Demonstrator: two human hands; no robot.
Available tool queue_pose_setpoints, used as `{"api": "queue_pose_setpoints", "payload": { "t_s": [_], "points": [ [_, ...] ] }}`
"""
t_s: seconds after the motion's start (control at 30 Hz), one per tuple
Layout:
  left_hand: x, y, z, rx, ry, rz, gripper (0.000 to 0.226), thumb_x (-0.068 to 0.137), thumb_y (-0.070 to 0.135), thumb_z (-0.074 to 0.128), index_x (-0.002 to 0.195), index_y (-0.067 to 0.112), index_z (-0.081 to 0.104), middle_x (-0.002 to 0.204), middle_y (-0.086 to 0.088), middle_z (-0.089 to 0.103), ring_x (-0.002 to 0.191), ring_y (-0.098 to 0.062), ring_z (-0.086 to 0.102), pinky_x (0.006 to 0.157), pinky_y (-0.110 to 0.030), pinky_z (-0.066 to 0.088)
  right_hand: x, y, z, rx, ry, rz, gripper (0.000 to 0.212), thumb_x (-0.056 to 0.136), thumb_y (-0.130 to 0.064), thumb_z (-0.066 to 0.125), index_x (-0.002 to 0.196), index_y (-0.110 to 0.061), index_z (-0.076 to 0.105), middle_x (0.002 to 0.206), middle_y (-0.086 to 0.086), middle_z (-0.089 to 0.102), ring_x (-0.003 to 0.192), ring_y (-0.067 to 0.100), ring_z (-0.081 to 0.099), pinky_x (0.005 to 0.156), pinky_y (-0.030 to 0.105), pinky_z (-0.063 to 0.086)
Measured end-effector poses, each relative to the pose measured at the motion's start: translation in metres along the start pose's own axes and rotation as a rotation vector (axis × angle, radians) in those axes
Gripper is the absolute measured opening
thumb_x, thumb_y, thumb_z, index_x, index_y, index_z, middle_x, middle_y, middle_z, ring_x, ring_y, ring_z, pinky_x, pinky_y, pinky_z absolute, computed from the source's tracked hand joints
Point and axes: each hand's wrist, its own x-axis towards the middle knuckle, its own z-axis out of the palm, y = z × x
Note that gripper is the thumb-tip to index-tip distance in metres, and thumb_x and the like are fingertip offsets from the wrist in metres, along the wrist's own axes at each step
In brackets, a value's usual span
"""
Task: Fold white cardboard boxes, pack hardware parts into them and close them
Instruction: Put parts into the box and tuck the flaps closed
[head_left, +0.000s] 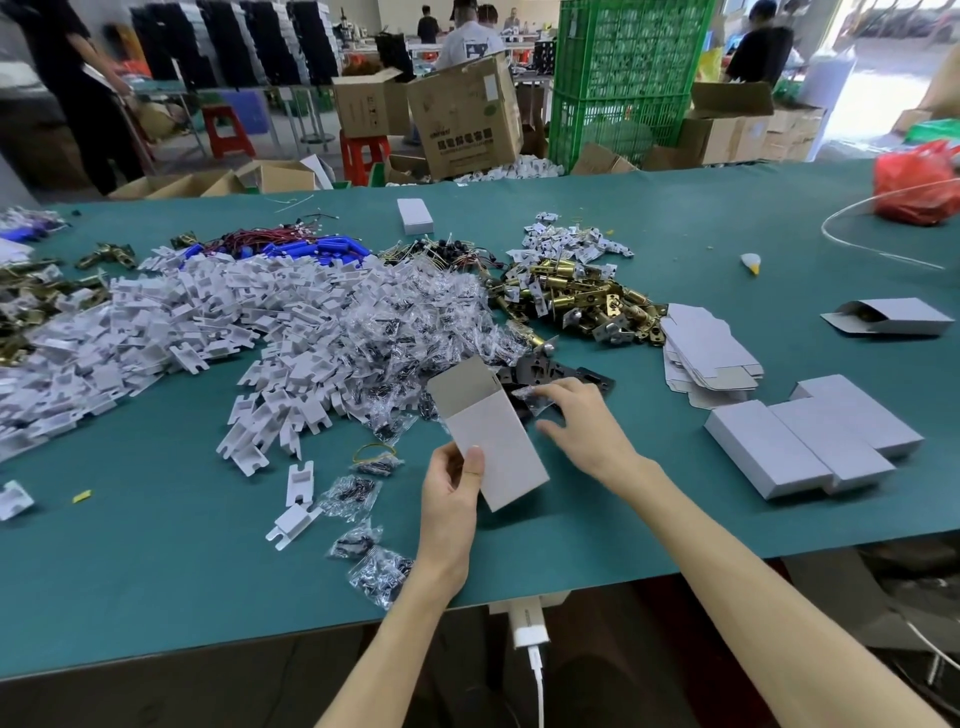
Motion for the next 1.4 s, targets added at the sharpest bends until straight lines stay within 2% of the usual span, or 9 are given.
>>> {"api": "queue_pose_setpoints", "payload": {
  "t_s": [0.13,0.23,0.43,0.67,0.87,1.1,1.2,1.3,1.4],
  "points": [
    [0.001,-0.001,0.0,0.012,0.011,0.008,0.041,0.092,0.044,0.062,0.117,0.011,0.063,0.109,-0.003,0.074,0.101,-0.014,0.071,0.085,-0.026,0.056,0.005,-0.014,0.016,-0.062,0.118,-0.083,0.039,0.094,-0.025,0.07,0.131,-0.018,0.061,0.125,0.005,0.054,0.118,0.025,0.042,0.104,0.037,0.039],
    [0.001,-0.001,0.0,0.002,0.026,0.005,0.044,0.091,0.044,0.061,0.118,0.01,0.062,0.113,-0.007,0.073,0.103,-0.015,0.07,0.086,-0.028,0.057,0.01,-0.023,0.024,-0.092,0.053,-0.103,0.027,0.096,-0.022,0.066,0.12,-0.012,0.06,0.119,0.007,0.054,0.114,0.026,0.043,0.095,0.037,0.042],
    [0.002,-0.001,0.0,0.037,0.033,-0.003,0.028,0.103,0.03,0.058,0.119,0.008,0.06,0.116,-0.012,0.071,0.104,-0.018,0.069,0.089,-0.03,0.057,0.01,-0.022,0.024,-0.166,0.055,-0.141,0.031,0.099,-0.023,0.06,0.127,-0.01,0.062,0.126,0.006,0.057,0.115,0.026,0.047,0.096,0.037,0.042],
    [0.002,-0.002,-0.001,0.046,0.02,0.002,0.022,0.104,0.028,0.058,0.117,0.01,0.061,0.114,-0.008,0.072,0.104,-0.017,0.07,0.09,-0.031,0.058,0.004,-0.018,0.023,-0.164,0.196,-0.185,0.023,0.102,-0.023,0.057,0.11,-0.004,0.067,0.113,0.011,0.062,0.104,0.03,0.049,0.092,0.042,0.044],
    [0.003,-0.003,-0.001,0.001,0.017,-0.006,0.041,0.095,0.044,0.06,0.116,0.008,0.061,0.1,0.003,0.075,0.092,-0.011,0.072,0.074,-0.025,0.057,0.004,-0.018,0.01,0.0,0.292,-0.058,0.02,0.107,-0.023,0.05,0.102,-0.008,0.062,0.099,0.007,0.064,0.092,0.027,0.054,0.082,0.044,0.046],
    [0.003,-0.004,-0.001,-0.012,0.01,-0.02,0.034,0.098,0.039,0.062,0.116,0.01,0.061,0.097,0.007,0.076,0.092,-0.013,0.072,0.074,-0.027,0.058,-0.005,-0.016,0.009,0.338,0.178,0.179,0.013,0.108,-0.022,0.043,0.099,-0.017,0.051,0.079,0.007,0.067,0.057,0.026,0.068,0.058,0.05,0.058],
    [0.004,-0.005,-0.001,-0.009,0.009,-0.019,0.03,0.101,0.035,0.061,0.116,0.01,0.061,0.096,0.009,0.076,0.091,-0.012,0.072,0.073,-0.025,0.058,-0.006,-0.015,0.01,0.425,0.141,0.228,0.01,0.106,-0.013,0.043,0.104,-0.018,0.051,0.084,0.013,0.067,0.058,0.028,0.069,0.051,0.041,0.06],
    [0.004,-0.005,-0.001,-0.009,0.008,-0.019,0.03,0.102,0.035,0.062,0.116,0.009,0.061,0.097,0.006,0.076,0.091,-0.012,0.072,0.071,-0.024,0.057,-0.005,-0.015,0.008,0.47,0.11,0.267,0.015,0.103,-0.007,0.045,0.101,-0.012,0.059,0.089,0.015,0.07,0.05,0.016,0.068,0.043,0.023,0.051],
    [0.004,-0.005,-0.001,0.001,0.005,-0.017,0.031,0.101,0.036,0.063,0.114,0.009,0.061,0.096,0.005,0.075,0.089,-0.011,0.071,0.071,-0.023,0.057,-0.003,-0.015,0.005,0.442,0.055,0.231,0.018,0.099,-0.007,0.051,0.108,-0.008,0.067,0.092,0.009,0.074,0.051,0.007,0.07,0.052,0.018,0.054]
  ]
}}
